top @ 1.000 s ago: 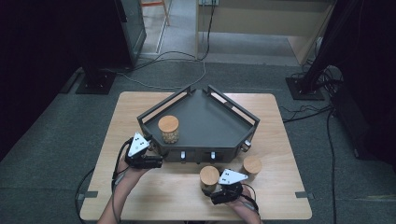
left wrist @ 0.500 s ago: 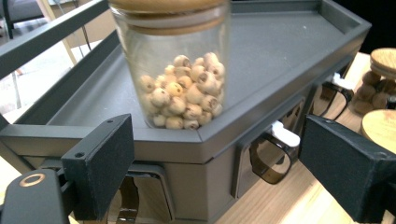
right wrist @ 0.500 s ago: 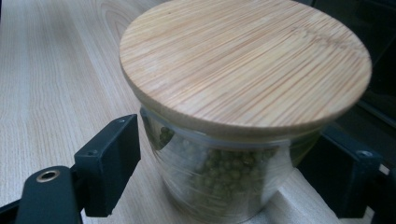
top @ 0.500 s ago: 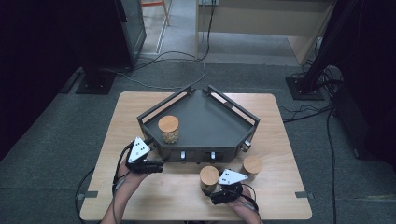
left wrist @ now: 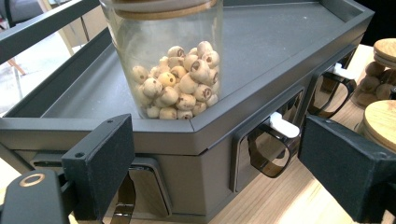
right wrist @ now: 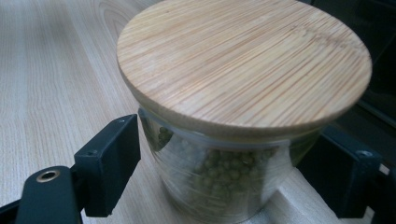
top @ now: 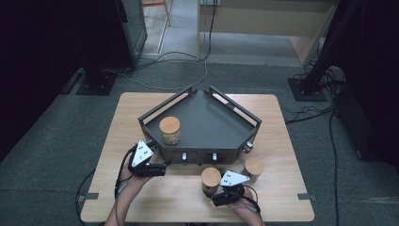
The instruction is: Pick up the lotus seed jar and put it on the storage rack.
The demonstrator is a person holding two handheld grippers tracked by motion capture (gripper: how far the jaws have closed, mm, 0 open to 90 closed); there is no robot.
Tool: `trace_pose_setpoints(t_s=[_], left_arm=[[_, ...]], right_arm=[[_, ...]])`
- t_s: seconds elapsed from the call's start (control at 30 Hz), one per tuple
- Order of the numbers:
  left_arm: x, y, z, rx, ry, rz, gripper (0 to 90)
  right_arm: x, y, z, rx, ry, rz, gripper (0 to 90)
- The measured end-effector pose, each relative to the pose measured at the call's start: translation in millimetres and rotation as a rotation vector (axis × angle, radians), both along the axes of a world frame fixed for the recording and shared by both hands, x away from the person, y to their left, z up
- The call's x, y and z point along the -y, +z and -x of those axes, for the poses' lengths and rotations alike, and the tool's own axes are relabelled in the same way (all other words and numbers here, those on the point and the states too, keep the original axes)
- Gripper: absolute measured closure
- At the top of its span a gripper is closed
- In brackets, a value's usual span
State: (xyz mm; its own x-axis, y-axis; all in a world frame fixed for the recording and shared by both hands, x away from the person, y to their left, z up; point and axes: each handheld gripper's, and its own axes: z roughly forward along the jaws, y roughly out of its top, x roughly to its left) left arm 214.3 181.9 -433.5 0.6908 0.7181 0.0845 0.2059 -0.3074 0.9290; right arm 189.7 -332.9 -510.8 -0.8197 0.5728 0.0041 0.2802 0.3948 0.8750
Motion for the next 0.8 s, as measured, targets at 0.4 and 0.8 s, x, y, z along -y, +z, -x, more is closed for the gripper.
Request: trace_pose_setpoints(t_s=[0.4,0.8], left_arm=[[-3.7,-5.8,7.4,0.003,-0.012,0.010,10.8],[-1.8,-10.7,12.3,0.005,-0.012,-0.003,10.8]], right_arm=[[0.2,-0.1,0.4,0.003,0.000,0.000,16.7],[-1.7,0.5,1.0,0.007,0.001,0.010,16.7]])
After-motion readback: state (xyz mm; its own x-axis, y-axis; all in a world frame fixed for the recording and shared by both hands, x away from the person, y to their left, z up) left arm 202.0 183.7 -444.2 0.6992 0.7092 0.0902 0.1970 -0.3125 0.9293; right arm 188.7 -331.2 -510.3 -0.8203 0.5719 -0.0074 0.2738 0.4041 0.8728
